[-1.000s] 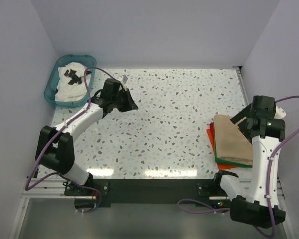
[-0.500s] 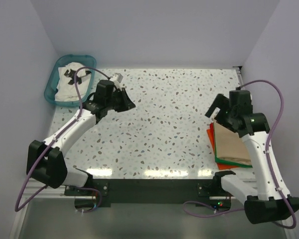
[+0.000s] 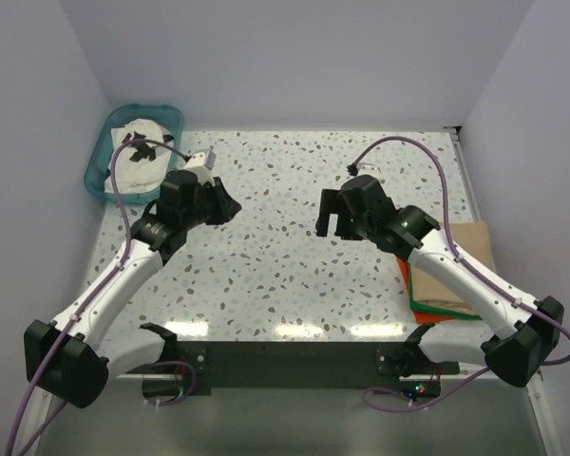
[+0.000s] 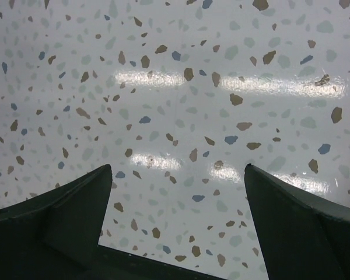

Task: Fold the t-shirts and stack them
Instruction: Reset both grippers

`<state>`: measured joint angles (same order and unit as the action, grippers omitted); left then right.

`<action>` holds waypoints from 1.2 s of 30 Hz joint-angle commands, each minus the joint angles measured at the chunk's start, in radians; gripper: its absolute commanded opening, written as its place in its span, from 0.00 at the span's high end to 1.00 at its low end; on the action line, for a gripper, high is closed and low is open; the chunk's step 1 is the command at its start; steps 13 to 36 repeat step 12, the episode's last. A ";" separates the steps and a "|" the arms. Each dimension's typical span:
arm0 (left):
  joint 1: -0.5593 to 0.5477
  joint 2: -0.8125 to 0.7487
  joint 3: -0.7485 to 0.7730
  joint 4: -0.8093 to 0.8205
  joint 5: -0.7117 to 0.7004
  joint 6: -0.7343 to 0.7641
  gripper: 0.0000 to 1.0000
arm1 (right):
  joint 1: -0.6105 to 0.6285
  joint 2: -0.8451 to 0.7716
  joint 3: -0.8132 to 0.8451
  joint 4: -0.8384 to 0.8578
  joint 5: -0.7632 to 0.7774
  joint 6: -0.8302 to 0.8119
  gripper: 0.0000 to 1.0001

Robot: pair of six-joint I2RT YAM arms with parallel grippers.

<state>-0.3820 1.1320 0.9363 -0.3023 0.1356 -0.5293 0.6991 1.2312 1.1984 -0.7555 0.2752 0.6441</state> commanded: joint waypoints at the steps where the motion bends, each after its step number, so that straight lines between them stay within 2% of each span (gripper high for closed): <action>1: 0.000 -0.066 -0.046 -0.004 -0.056 0.060 0.80 | 0.010 -0.047 -0.045 0.165 0.012 -0.041 0.01; 6: 0.000 -0.158 -0.126 -0.017 -0.082 0.069 0.79 | 0.010 -0.075 -0.077 0.180 0.030 -0.078 0.01; 12: 0.000 -0.230 -0.146 -0.041 -0.105 0.072 0.79 | 0.010 -0.108 -0.125 0.225 0.022 -0.087 0.01; 36: 0.000 -0.230 -0.146 -0.041 -0.105 0.072 0.79 | 0.010 -0.108 -0.125 0.225 0.022 -0.087 0.01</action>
